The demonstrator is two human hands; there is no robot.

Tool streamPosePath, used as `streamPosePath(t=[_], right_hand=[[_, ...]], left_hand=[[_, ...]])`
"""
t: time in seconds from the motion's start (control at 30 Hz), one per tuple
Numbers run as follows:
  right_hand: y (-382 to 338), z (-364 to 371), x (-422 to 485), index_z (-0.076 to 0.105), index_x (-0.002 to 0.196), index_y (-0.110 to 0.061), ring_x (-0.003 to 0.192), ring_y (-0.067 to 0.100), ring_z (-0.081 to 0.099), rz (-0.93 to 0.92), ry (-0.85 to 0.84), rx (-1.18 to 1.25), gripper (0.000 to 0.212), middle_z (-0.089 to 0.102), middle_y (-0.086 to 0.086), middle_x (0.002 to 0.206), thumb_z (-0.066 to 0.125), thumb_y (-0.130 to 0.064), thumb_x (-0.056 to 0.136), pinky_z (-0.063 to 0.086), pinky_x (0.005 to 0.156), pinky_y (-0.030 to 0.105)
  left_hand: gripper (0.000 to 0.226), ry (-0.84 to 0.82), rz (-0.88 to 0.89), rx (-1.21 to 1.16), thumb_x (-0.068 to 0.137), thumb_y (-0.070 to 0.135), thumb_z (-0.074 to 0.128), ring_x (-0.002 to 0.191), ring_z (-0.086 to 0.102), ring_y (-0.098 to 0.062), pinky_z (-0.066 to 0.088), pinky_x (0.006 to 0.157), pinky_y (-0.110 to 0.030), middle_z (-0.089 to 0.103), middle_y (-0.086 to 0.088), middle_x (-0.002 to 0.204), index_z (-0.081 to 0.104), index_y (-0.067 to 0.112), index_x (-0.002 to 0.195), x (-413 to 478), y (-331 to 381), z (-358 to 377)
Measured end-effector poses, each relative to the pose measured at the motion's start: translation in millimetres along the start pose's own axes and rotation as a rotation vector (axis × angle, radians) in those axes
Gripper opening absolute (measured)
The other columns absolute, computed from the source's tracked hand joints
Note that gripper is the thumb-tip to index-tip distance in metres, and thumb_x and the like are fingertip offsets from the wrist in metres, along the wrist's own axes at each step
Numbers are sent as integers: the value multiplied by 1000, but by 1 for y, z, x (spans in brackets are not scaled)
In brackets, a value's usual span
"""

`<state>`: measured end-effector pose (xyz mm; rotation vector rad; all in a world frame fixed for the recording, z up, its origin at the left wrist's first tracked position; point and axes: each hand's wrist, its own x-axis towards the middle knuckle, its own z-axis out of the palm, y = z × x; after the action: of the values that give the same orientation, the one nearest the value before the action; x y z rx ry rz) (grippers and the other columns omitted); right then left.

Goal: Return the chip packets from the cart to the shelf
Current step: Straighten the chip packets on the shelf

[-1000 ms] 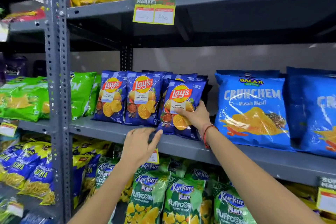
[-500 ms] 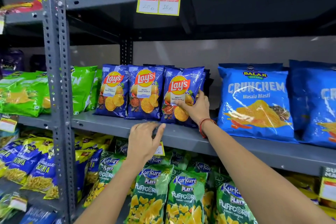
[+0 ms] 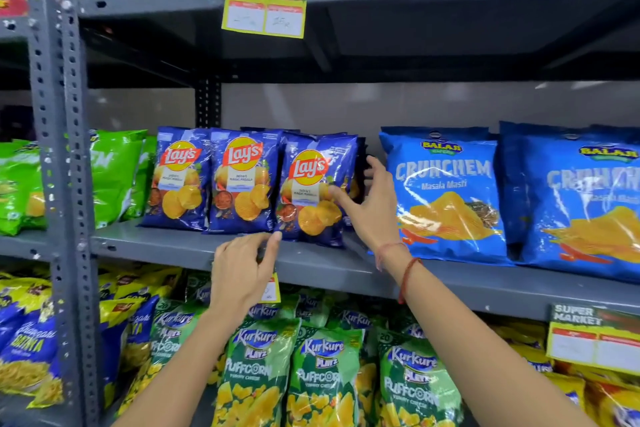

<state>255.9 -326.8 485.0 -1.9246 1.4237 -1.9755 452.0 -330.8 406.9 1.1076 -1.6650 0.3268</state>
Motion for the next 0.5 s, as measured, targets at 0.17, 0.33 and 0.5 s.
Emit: streamPosePath(t=[0.17,0.33,0.5], right_hand=[[1,-73,6,48,127,-11,114,27,49,-120,270,-112,55,51,5,119,70,-33,82,37,98,33],[36,-130,29,45,132,-8,122,33,43,109,441,-237,71,47,18,130,73,-43,76,32,101,35],[69,-146,38,31,142,-14,124,30,53,543,200,23,116,49,13,141,79,-65,50,42,106,45]], left_hand=[[58,53,-6,-169,87,55,29,92,63,-22,47,73,-35,71,-3,98,67,15,104,18,46,12],[55,-153,2,-473,85,58,49,108,59,-18,50,89,-39,63,-2,120,56,17,122,49,113,48],[120,-634,-255,-693,65,39,82,143,16,-20,21,116,-41,14,-3,156,-2,21,148,79,157,89]])
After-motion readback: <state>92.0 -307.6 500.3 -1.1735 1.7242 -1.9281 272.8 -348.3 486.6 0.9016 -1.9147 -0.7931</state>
